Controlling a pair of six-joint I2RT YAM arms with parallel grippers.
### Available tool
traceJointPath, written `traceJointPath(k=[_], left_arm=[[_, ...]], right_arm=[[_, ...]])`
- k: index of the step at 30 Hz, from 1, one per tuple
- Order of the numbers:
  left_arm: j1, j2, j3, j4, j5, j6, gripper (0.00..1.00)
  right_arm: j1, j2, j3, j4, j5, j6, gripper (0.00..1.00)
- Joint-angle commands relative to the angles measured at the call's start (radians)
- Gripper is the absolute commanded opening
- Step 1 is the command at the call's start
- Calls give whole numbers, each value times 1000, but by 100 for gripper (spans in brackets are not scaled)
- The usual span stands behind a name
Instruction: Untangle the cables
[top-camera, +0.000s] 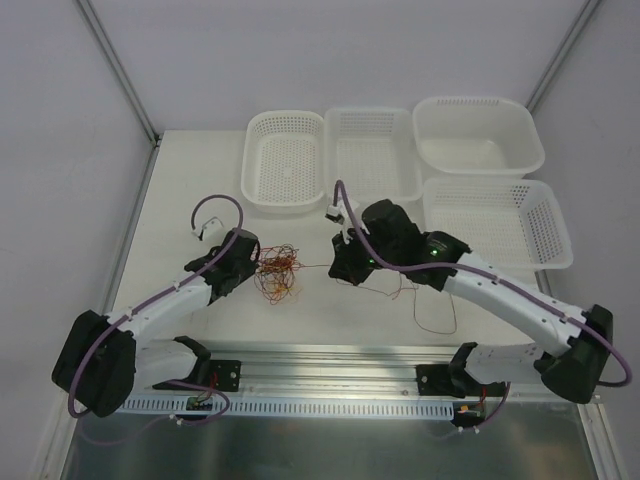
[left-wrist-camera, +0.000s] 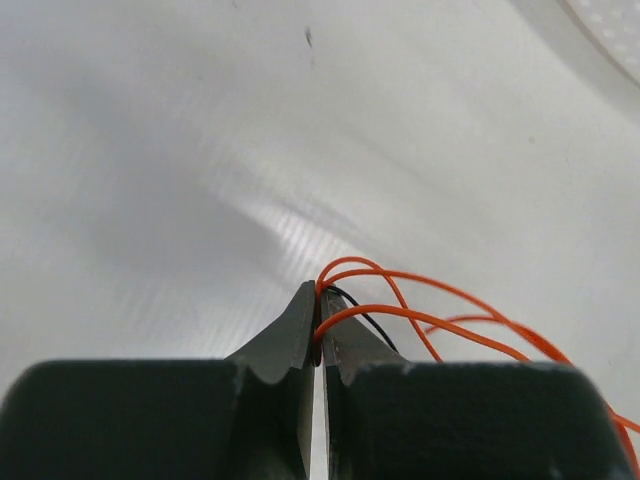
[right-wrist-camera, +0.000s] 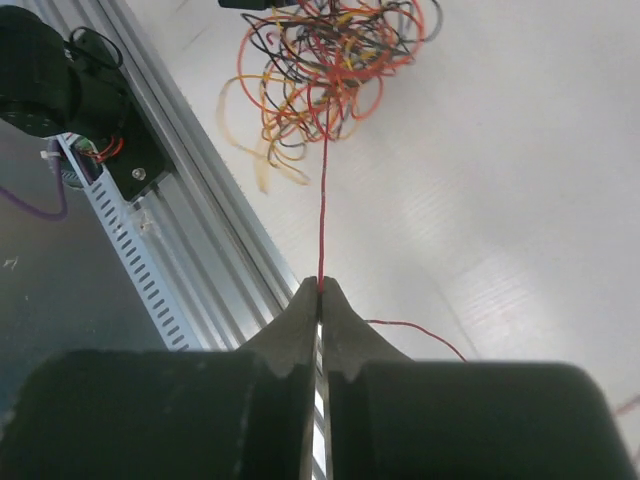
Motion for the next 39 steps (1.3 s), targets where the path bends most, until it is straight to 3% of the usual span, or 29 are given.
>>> traceJointPath(k=[1,11,20,27,31,32,33,34,37,39], left_arm=[[84,26,61,-93,-67,84,0],[253,61,141,-161,-61,229,0],[411,144,181,-221,-21,309,0],[441,72,198,-233,173,369,0],[363,-33,166,-231,362,407,0],[340,-73,157,-233,385,409,0],[305,-90,135,-233,399,398,0],[274,-121,121,-233,419,383,0],[136,-150,66,-230,437,288,0],[101,-156,51,-227,442,259,0]], right_arm=[[-41,-151,78,-154,12,-62,1],[-250,-363,146,-259,-123,-83,1],[-368,-415,236,-308,-129,-114,1],[-397,-382,154,-276,-155,-106,1],[-399,-313,0,-205,-83,-74,1],[-397,-296,-55,-193,-45,-54,5],[-397,-282,-75,-187,-24,-46,17],[-397,-252,-89,-179,1,-34,37],[-373,-227,-113,-170,78,1,57],[-333,-225,-100,-145,90,7,64]])
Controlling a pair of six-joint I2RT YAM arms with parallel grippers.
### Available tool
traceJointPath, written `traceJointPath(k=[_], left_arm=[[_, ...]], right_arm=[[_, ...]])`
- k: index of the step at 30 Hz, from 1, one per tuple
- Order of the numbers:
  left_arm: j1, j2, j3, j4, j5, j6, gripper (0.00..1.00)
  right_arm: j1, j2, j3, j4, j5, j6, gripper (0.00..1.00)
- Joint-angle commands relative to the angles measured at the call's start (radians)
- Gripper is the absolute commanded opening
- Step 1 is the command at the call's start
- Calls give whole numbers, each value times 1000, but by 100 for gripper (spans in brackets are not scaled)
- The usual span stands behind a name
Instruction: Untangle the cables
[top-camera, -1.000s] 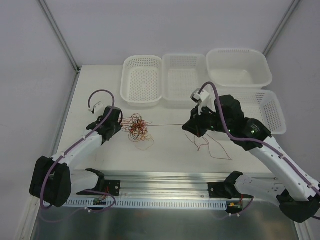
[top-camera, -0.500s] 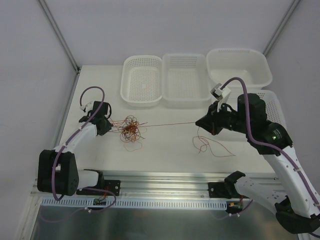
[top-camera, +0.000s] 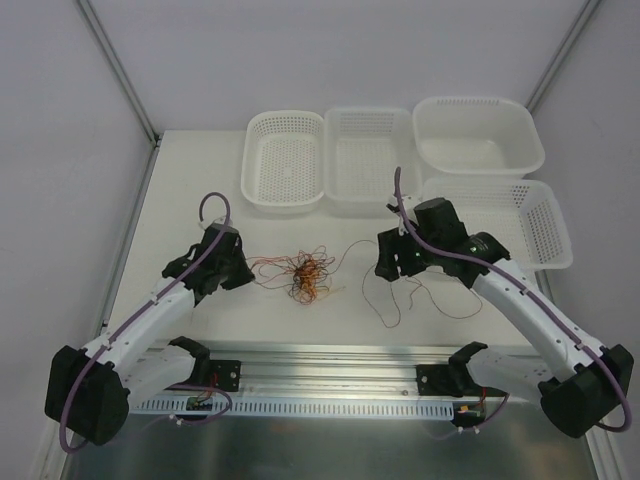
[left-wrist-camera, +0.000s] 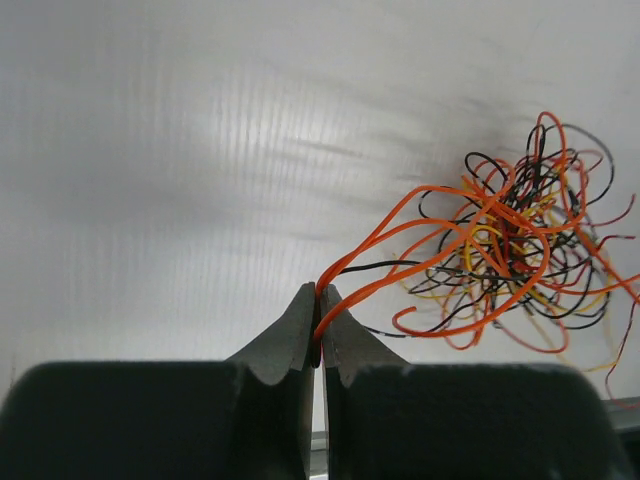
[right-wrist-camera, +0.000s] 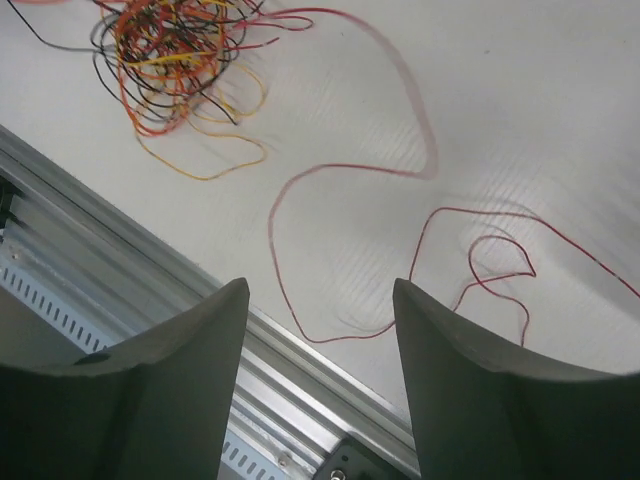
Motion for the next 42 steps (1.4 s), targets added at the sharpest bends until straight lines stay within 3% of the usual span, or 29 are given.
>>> traceJointPath(k=[1,6,13,18,27,30,33,34,37,42], left_arm=[[-74,-19,-47,-13,50,-82,0],[-156,-16,-48,-6,26,-121,0],[-173,-11,-47,-6,21,-122,0],[-174,-20,-53,-4,17,-124,0],[-174,-8,-41,-6,9,-108,0],[-174,0,-34,-7,0,-105,0],[-174,10,-28,-6,-14,-104,0],[-173,15,-27,-7,-32,-101,0],[-173,32,-24,-9,-87,-92,0],[-165,72,-18,-21,-147,-89,0]], right_arm=[[72,-26,45,81,78,39,68],[197,41,96,166,72,44,70],[214,225,148,260,-41,-31,77],[266,303,154,245,-196,-228,77],[305,467,222,121,-202,-474,77],[311,501,219,125,-224,-490,71],[319,500,216,128,-205,-485,52],[317,486,214,125,-199,-479,30],[319,422,220,99,-205,-479,1],[314,281,321,-4,-169,-464,1]])
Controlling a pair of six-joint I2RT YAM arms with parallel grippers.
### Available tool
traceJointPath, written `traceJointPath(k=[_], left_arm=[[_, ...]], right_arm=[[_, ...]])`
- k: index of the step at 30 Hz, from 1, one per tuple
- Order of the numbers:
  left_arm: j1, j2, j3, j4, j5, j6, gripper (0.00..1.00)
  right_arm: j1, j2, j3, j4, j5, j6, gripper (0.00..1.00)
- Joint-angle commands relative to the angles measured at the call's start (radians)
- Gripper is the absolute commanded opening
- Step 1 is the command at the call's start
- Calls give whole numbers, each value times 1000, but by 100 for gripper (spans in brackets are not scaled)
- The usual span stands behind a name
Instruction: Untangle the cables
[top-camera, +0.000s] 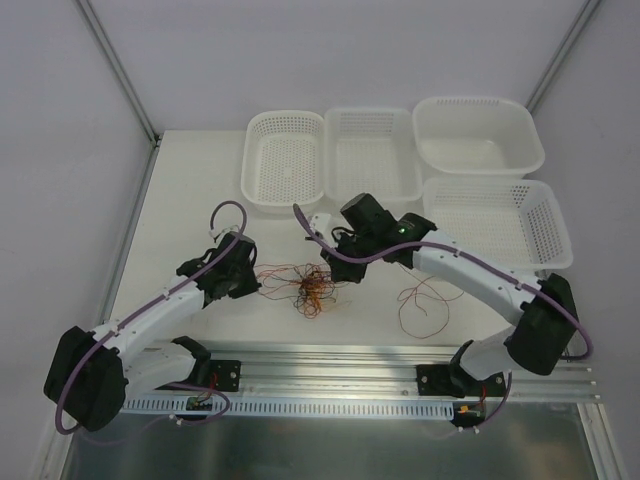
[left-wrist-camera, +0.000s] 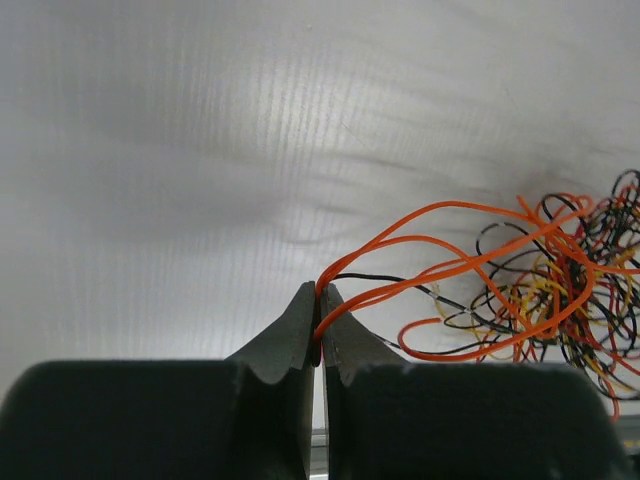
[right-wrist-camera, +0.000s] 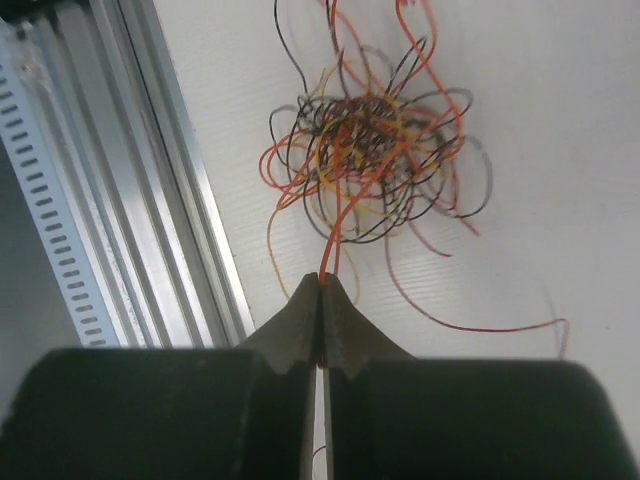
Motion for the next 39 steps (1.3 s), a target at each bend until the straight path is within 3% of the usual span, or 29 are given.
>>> traceJointPath(k=[1,8,12,20,27,30,32,34,39], left_arm=[[-1,29,32,-11,-79,9,0],[46,67,31,-27,-139,18,0],[136,101,22,-33,-159,23,0],[296,130,26,-34,-157,44,0],[322,26,56,-37,8,119,9],[322,-85,28,-41,79,147,18],[322,-147,3,-56,108,155,43],[322,-233,-9,-57,169,159,57],[312,-325,19,-45,357,192,77]], right_arm=[[0,-166,122,-66,21,-1,1],[-105,-395,277,-41,94,126,1],[-182,-495,345,-8,151,191,1],[-287,-543,385,-40,288,238,1],[-294,-495,272,-23,56,304,1],[-294,-472,175,17,21,327,1],[-293,-458,155,23,-1,337,1],[-291,-444,136,34,-36,347,1],[-262,-405,148,37,-56,337,1]])
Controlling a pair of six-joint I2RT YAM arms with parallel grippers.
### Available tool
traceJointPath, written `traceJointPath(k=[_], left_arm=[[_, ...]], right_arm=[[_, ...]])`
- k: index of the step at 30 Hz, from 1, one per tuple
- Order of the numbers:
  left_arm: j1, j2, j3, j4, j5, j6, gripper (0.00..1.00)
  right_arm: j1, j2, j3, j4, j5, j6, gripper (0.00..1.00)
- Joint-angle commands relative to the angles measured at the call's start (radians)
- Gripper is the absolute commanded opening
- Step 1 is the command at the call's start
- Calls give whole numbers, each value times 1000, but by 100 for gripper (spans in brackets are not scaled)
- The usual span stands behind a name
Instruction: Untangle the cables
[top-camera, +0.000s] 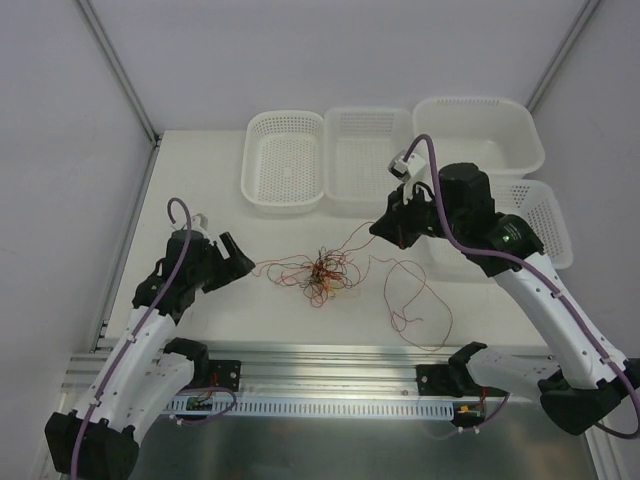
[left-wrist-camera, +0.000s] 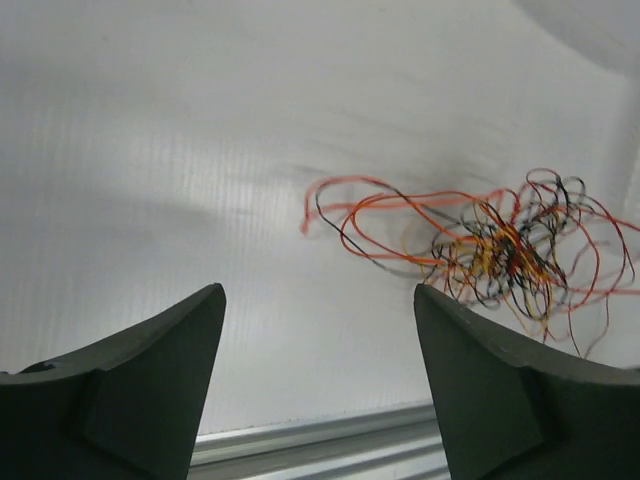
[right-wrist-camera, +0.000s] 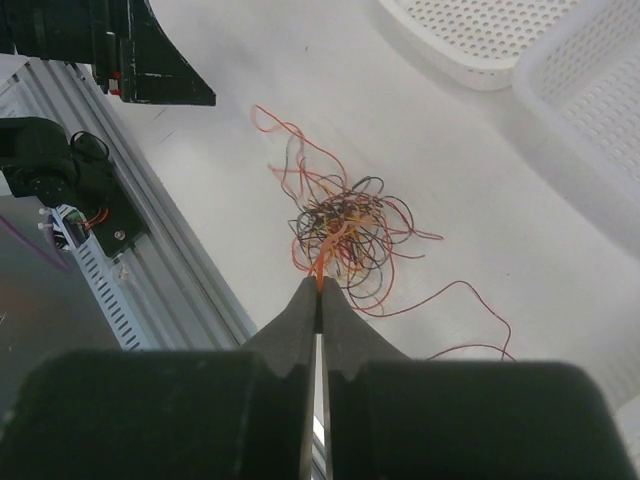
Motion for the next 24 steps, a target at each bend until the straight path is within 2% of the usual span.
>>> traceJointPath(k=[1,3,4,6,8,11,18,24], left_arm=[[-23,-19,33,-8,181,54,79],[-67,9,75,3,209,54,83],[-147,24,105,14,200,54,83],[-237,74,136,29,161,51,84],[-342,117,164,78,94,33,82],[-428,229,191,167,54,7,78],[-549,559,344,224,-38,74,70],[-577,709,398,268,-29,68,65]], right_arm=[[27,15,44,68,-46,9,1],[38,26,54,62,-37,6,1],[47,30,64,63,-30,6,1],[55,37,74,63,-22,9,1],[67,40,84,65,-19,14,1],[83,43,87,69,-11,17,1],[100,29,64,71,1,28,1],[104,4,25,97,3,48,1]])
